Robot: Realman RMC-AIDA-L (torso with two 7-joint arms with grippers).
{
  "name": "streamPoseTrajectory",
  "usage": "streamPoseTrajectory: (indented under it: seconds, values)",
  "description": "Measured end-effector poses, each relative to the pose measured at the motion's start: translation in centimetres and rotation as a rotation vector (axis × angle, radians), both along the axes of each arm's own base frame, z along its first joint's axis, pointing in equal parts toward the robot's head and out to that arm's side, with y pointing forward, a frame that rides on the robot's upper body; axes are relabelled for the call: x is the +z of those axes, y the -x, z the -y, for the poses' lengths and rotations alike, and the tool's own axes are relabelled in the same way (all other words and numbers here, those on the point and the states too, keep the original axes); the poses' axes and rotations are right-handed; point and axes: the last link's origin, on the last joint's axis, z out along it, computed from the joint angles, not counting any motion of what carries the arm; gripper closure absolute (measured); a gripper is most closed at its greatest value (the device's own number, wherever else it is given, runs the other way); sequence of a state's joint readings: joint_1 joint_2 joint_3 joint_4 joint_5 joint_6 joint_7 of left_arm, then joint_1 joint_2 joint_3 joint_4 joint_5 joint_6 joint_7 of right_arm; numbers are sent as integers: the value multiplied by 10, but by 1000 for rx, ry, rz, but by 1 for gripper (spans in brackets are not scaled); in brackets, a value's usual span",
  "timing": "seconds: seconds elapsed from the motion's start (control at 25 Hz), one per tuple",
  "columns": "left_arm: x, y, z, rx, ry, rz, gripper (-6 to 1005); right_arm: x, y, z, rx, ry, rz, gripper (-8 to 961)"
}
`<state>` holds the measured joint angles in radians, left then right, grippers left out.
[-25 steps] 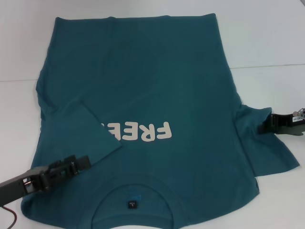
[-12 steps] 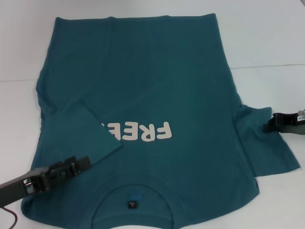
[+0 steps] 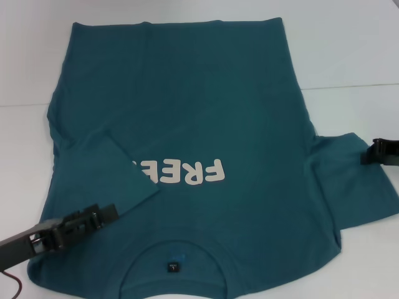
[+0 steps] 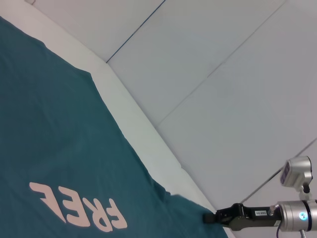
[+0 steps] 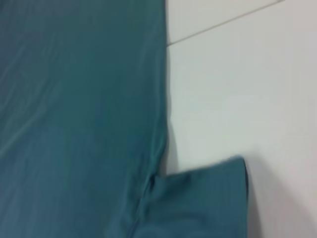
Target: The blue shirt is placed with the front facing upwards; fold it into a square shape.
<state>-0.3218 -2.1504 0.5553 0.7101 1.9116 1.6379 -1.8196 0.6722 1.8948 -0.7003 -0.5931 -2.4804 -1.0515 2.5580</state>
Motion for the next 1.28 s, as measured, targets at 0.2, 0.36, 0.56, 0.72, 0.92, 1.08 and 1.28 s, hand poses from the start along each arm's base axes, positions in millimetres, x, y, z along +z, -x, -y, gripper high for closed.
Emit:
streamPoseTrajectory:
  seconds: [0.2, 0.36, 0.56, 0.72, 0.92, 1.08, 1.28]
  values:
    - [1, 2, 2, 9, -3, 5, 122, 4, 2, -6, -3, -22, 9, 914]
    - [1, 3, 4, 13, -5, 6, 123, 8, 10, -13, 17, -35, 15, 909]
    - [1, 3, 4, 14, -7, 6, 123, 12, 29, -27, 60, -20, 21, 903]
    - [2, 4, 4, 16, -7, 7, 122, 6, 49, -30, 90, 61, 8, 899]
    - [4, 6, 4, 28, -24, 11, 123, -5, 67, -27, 120, 162, -22, 893]
    - [5, 7, 4, 31, -29, 12, 123, -9, 74, -29, 130, 176, -24, 888]
    - [5, 7, 4, 32, -30, 13, 123, -12, 82, -35, 138, 142, -55, 883]
